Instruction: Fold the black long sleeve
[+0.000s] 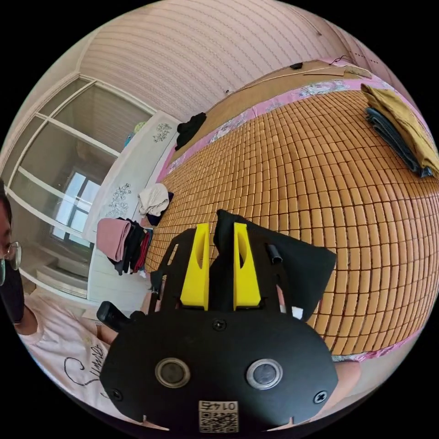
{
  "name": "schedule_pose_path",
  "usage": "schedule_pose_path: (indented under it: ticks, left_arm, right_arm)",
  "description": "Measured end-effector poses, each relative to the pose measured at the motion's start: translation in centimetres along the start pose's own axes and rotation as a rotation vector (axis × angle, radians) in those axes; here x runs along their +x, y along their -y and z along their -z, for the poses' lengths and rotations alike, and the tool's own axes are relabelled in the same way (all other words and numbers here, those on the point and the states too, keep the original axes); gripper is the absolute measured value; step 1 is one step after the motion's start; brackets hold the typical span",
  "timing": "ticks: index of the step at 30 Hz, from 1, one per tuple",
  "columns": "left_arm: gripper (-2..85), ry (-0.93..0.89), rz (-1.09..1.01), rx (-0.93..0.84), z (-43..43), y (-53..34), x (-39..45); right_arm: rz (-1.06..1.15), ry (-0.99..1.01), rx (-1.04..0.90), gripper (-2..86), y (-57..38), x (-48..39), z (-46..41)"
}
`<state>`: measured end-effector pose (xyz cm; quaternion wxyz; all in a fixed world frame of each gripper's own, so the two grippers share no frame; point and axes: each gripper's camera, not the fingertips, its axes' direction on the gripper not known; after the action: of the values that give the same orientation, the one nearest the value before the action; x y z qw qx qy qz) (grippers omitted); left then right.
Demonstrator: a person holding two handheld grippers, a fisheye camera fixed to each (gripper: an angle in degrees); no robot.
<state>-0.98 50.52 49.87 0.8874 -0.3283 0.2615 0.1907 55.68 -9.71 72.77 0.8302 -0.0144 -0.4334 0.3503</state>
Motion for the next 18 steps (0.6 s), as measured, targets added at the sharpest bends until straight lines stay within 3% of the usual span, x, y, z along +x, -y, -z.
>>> schedule_pose_path:
  ticks: [3,7,13,18]
  left_arm:
    - [7.4,0.136,0.179,-0.112,1.1,-2.1,-4.3]
    - [6.5,0.166,0.305,-0.145,3.5,-3.9,-7.8]
    - [11.5,0.071,0.276,-0.079,5.1,-2.2,-8.6]
    - [14.8,0.009,0.249,-0.111,3.3,-0.6,-8.5]
  right_arm:
    - [0.020,0.010,-0.059,8.4,0.5,-2.3,-4.7]
    - [0.096,-0.073,-0.021,8.3,0.7,-4.1,-4.3]
    - [0.303,-0.375,-0.127,13.6,1.6,-6.5,-6.5]
    - [0.417,-0.414,-0.290,16.7,3.1,-8.2,-12.0]
